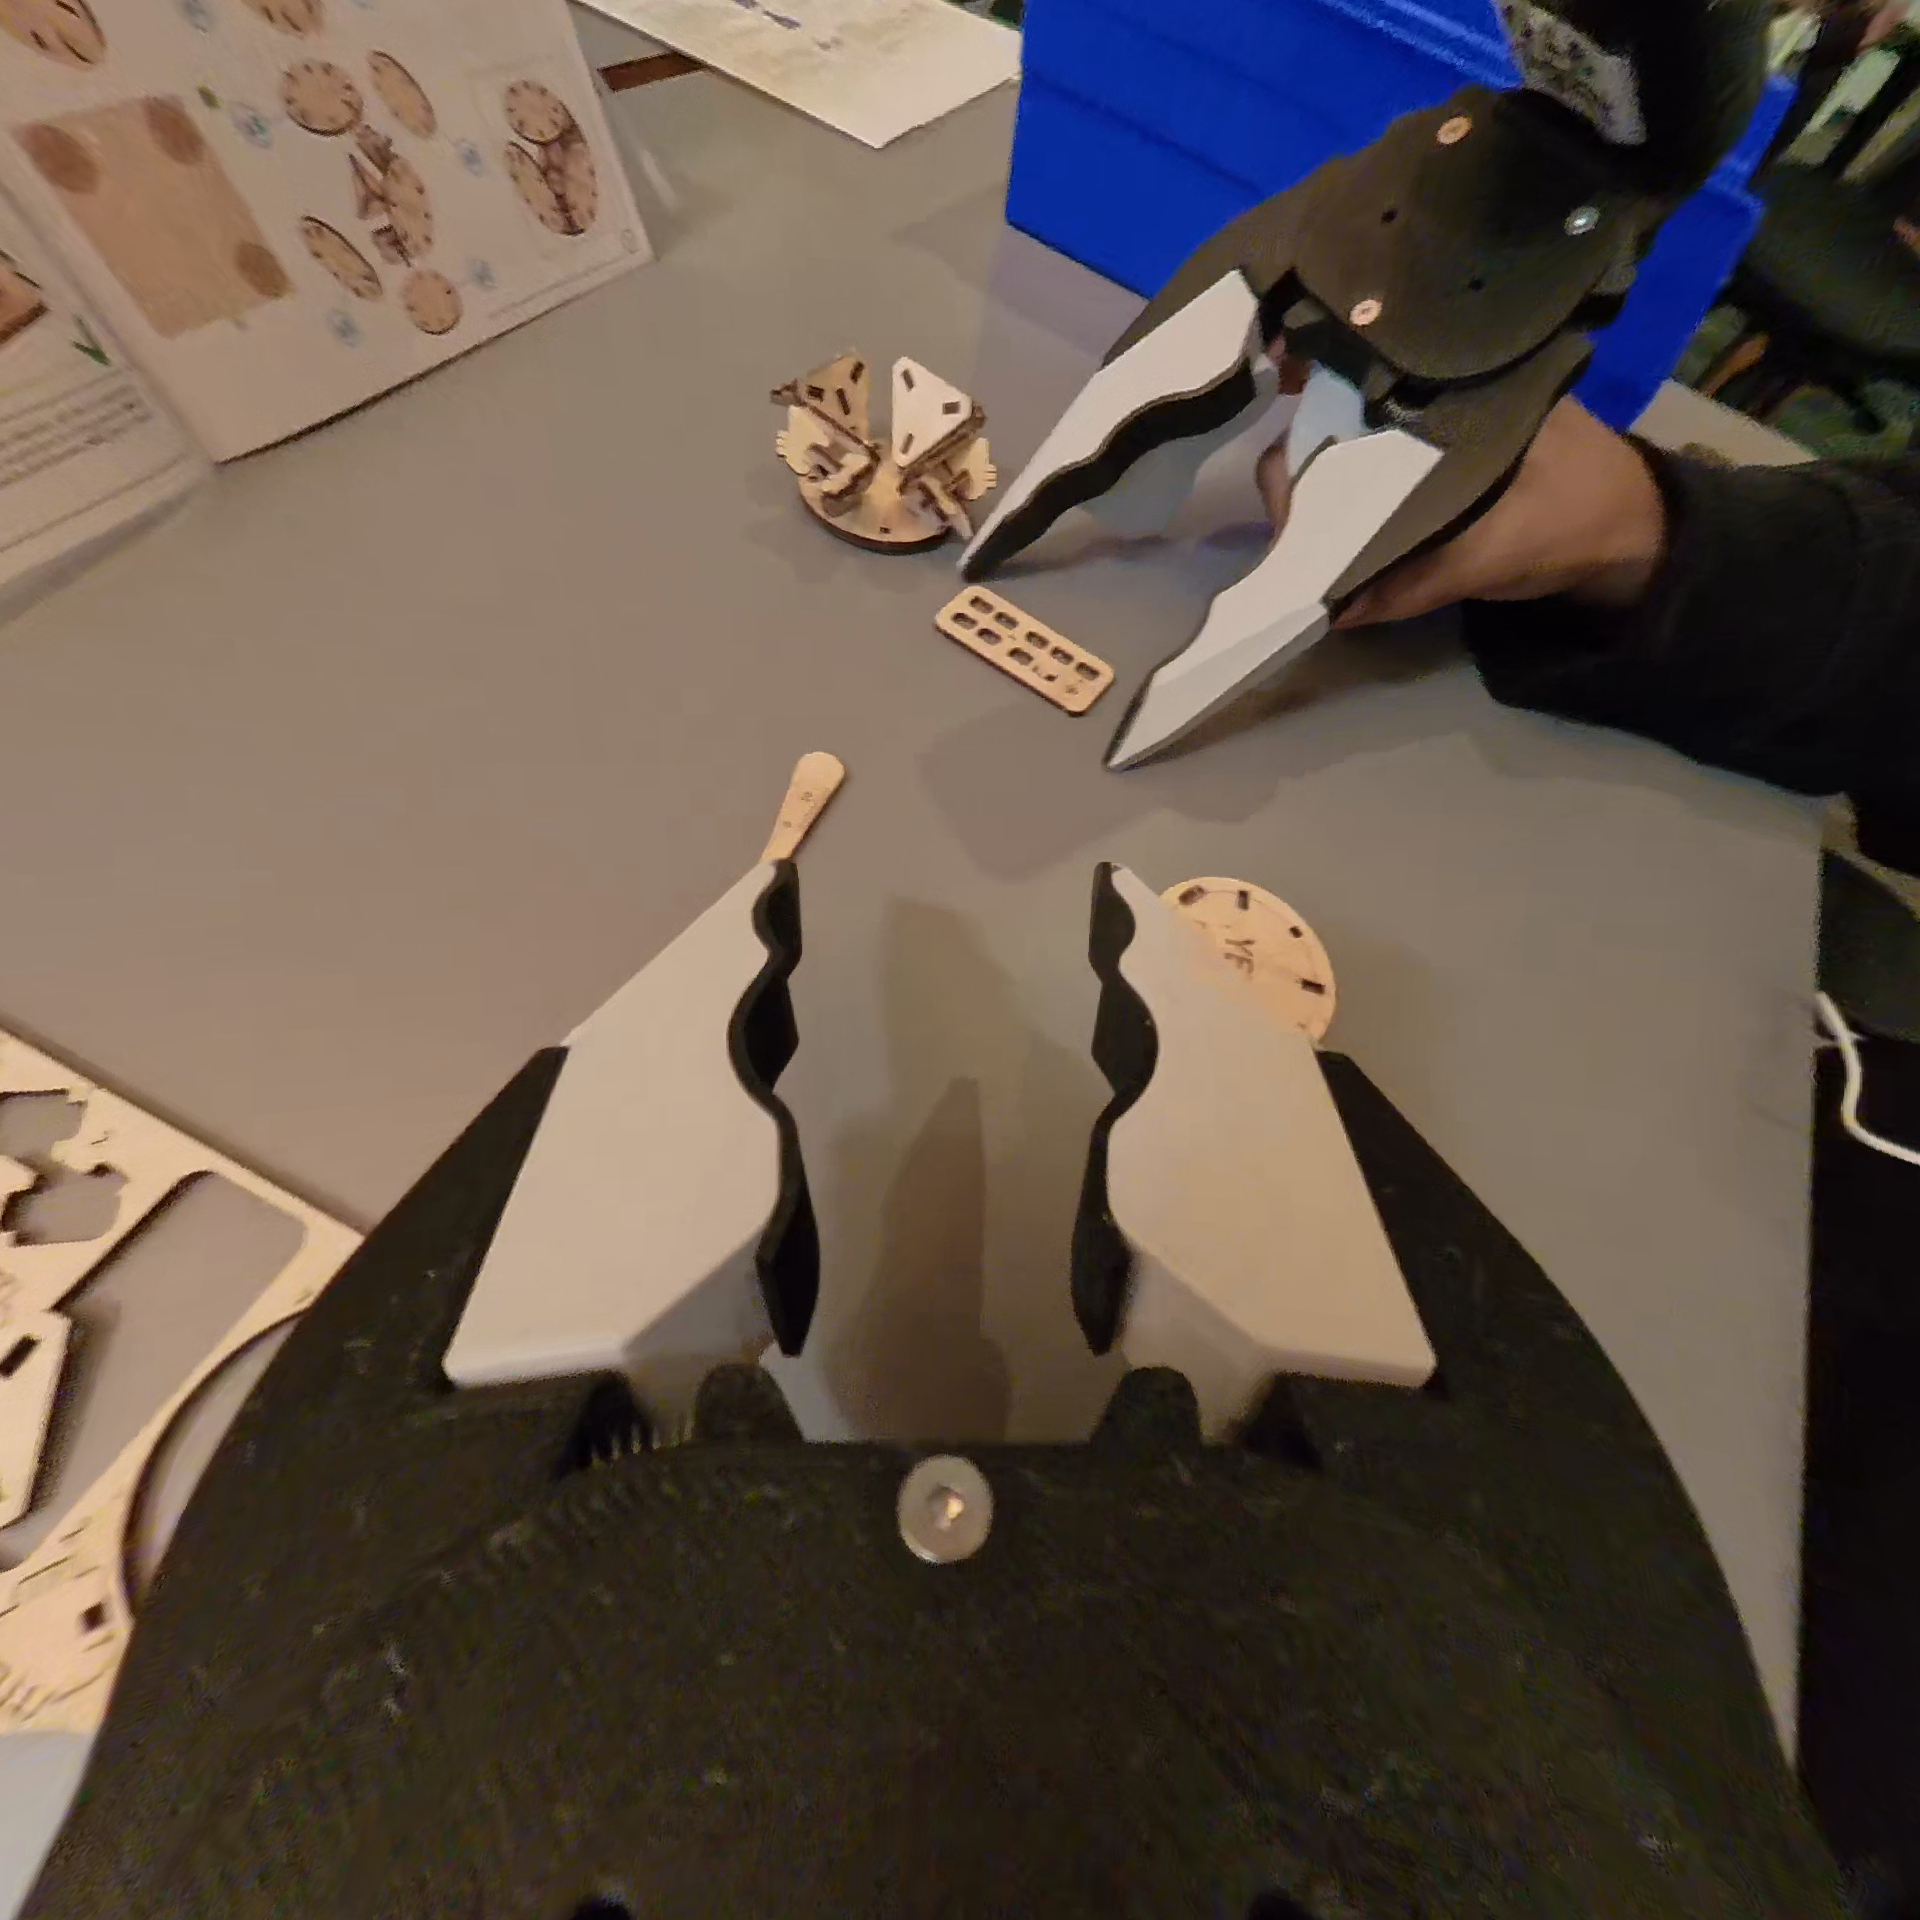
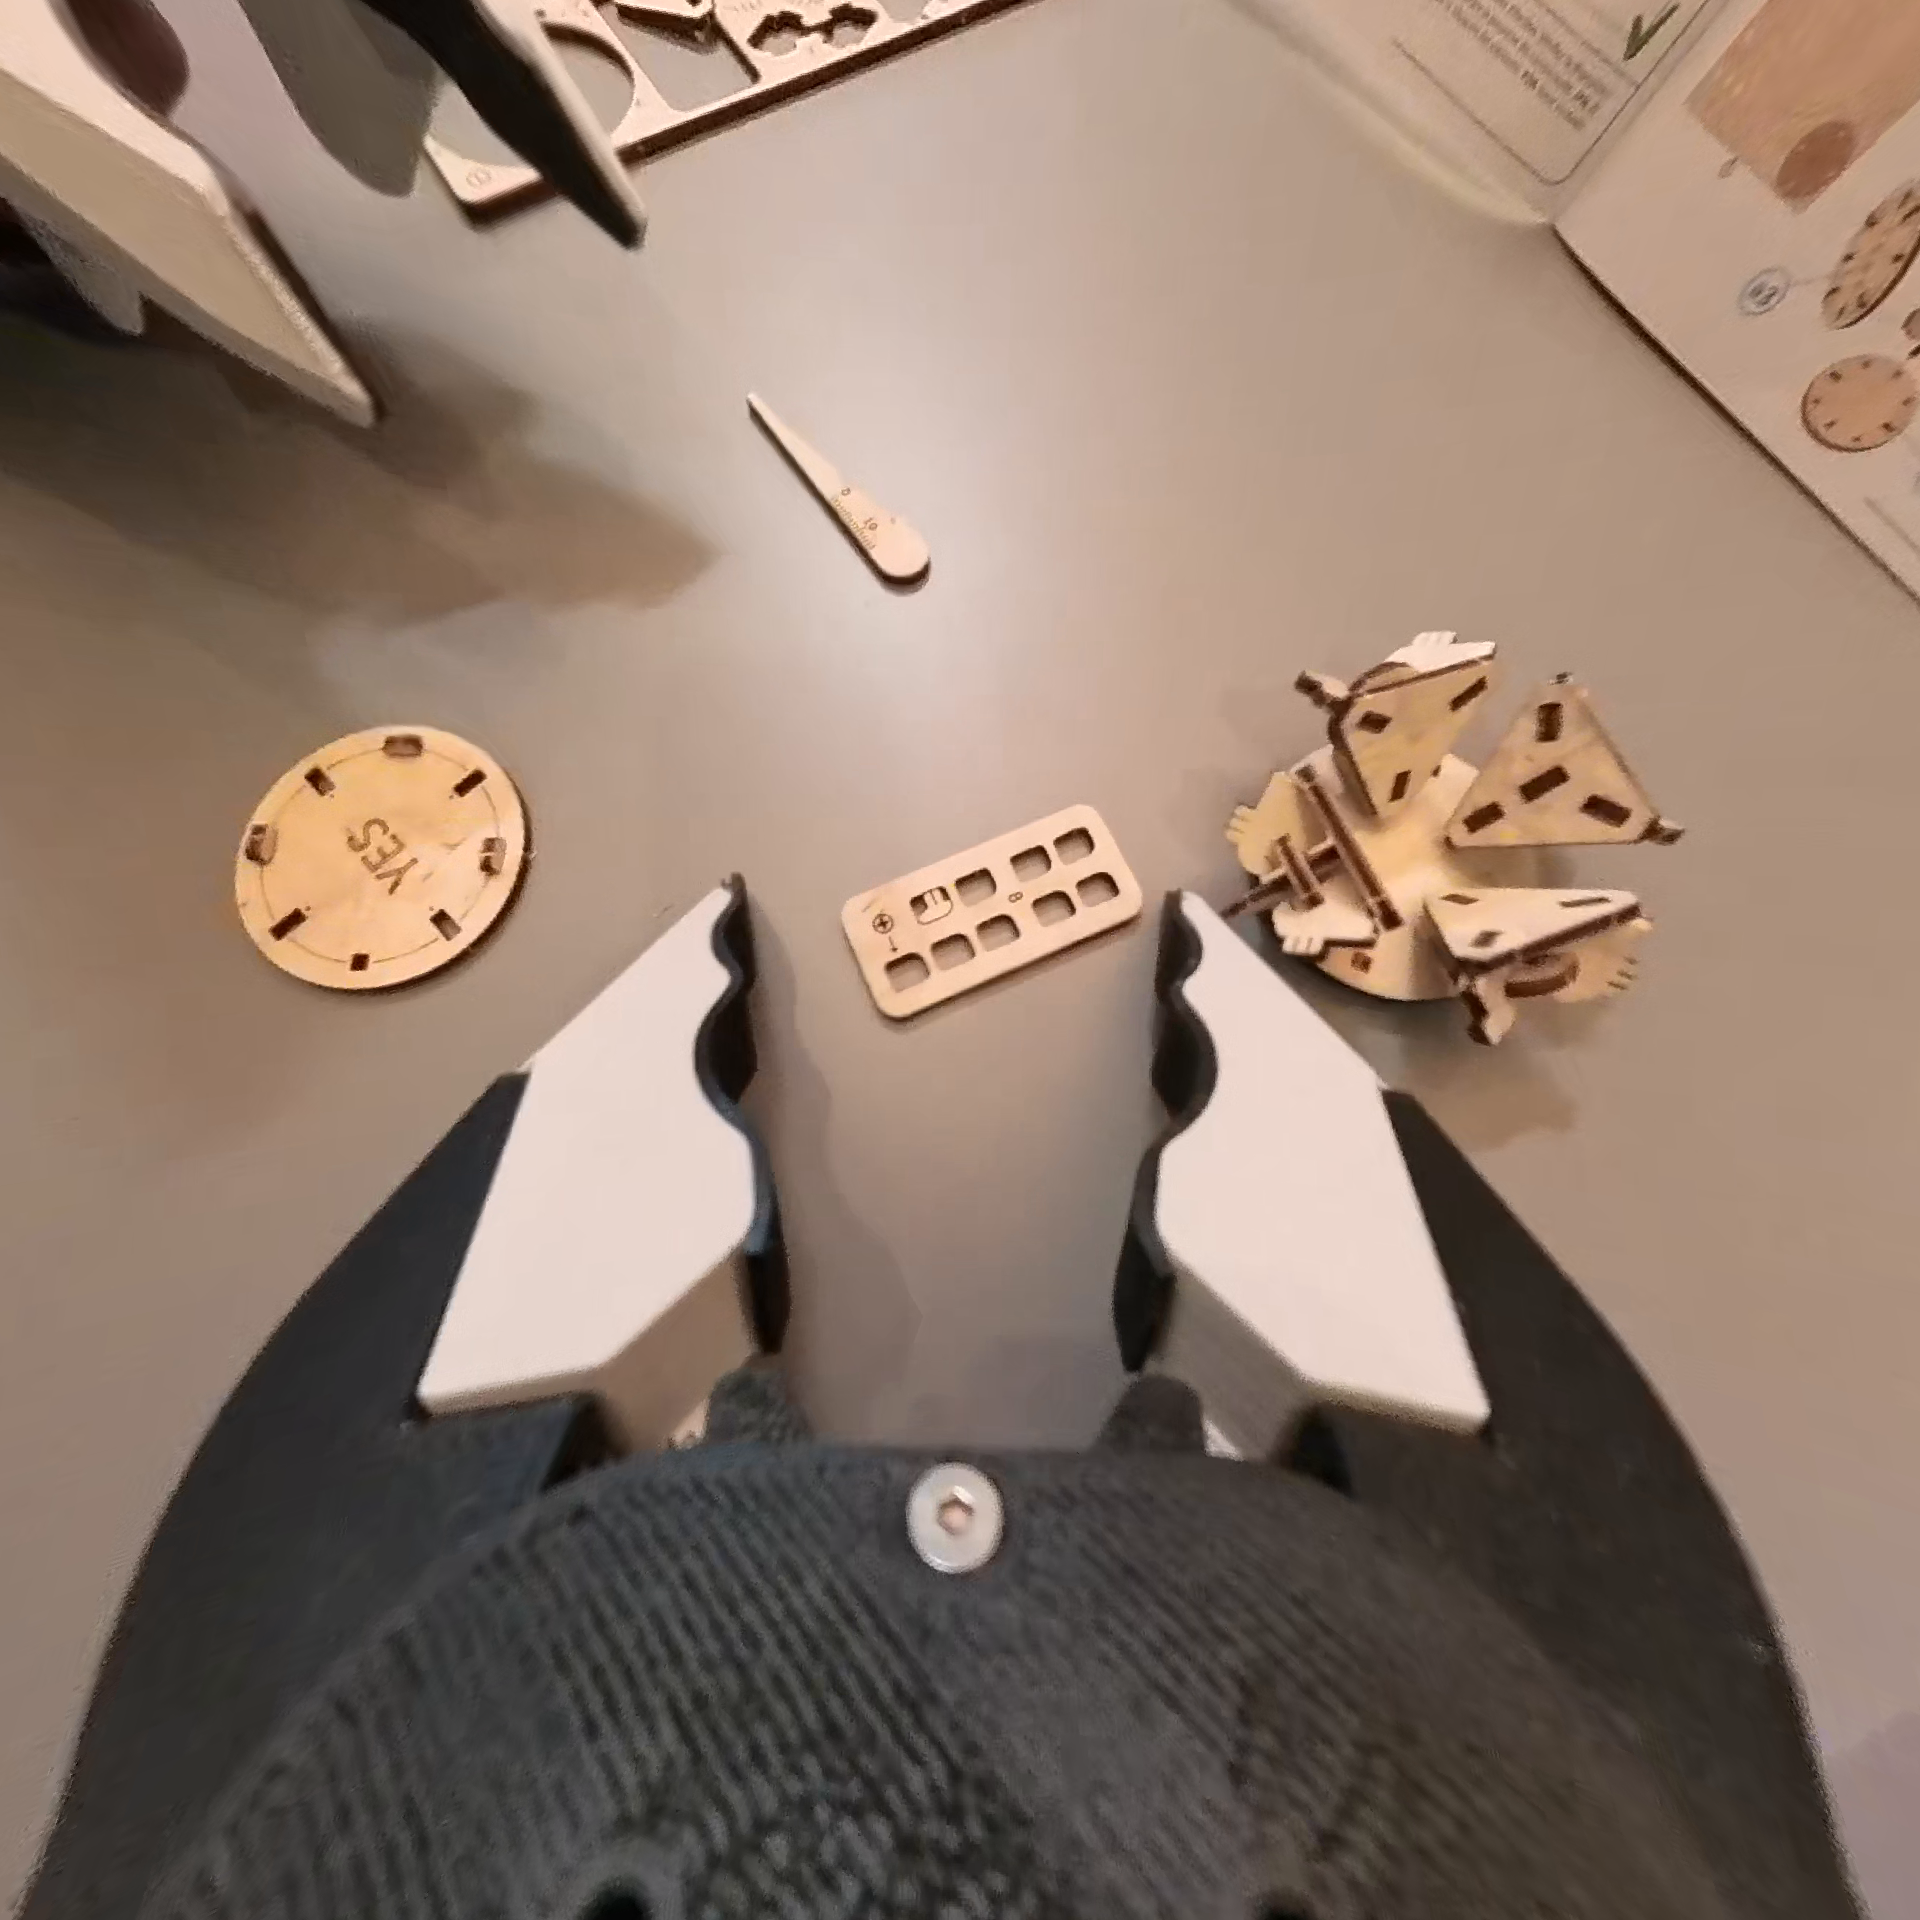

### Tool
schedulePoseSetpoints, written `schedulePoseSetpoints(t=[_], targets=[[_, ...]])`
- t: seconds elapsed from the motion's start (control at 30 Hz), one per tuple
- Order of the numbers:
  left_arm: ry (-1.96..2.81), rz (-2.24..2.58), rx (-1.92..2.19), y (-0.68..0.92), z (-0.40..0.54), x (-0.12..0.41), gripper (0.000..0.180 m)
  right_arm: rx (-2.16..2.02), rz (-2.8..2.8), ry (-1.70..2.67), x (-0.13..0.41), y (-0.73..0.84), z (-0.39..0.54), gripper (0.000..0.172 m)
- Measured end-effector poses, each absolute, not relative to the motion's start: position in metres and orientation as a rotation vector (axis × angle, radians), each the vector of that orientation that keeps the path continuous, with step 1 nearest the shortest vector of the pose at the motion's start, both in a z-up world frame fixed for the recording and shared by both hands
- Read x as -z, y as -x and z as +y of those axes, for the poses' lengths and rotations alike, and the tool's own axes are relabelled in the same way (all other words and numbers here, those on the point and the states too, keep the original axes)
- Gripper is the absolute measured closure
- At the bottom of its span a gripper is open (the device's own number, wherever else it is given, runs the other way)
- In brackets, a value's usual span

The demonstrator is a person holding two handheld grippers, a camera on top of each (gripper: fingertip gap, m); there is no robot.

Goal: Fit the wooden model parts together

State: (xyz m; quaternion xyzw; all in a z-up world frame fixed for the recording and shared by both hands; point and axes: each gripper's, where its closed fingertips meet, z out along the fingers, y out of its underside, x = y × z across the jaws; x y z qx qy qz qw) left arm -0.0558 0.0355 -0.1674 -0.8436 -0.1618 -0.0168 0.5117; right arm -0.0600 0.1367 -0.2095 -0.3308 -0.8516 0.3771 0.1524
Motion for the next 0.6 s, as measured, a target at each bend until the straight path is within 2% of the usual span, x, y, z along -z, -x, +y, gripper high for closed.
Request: schedulePoseSetpoints(t=[0.1, 0.2, 0.4, 0.43, 0.47, 0.5, 0.6], targets=[[2.049, -0.37, 0.039, 0.052, 0.04, 0.171, 0.127, -1.084, -2.431, 0.966, 0.209, 0.064, 0.137, 0.102], [2.051, -0.32, -0.026, 0.049, 0.044, 0.169, 0.127, -1.104, -2.453, 0.919, 0.207, 0.06, 0.133, 0.136], [1.958, -0.278, 0.013, 0.044, 0.061, 0.147, 0.127, -1.091, -2.429, 0.813, 0.202, 0.057, 0.122, 0.148], [1.944, -0.272, 0.04, 0.042, 0.065, 0.143, 0.127, -1.103, -2.414, 0.779, 0.198, 0.057, 0.12, 0.165], [1.936, -0.264, 0.062, 0.041, 0.069, 0.14, 0.127, -1.115, -2.389, 0.754, 0.191, 0.058, 0.118, 0.167], [1.936, -0.253, 0.081, 0.041, 0.074, 0.138, 0.127, -1.121, -2.362, 0.757, 0.185, 0.06, 0.119, 0.159], [1.969, -0.212, 0.113, 0.045, 0.085, 0.137, 0.127, -1.169, -2.333, 0.858, 0.171, 0.056, 0.121, 0.127]])
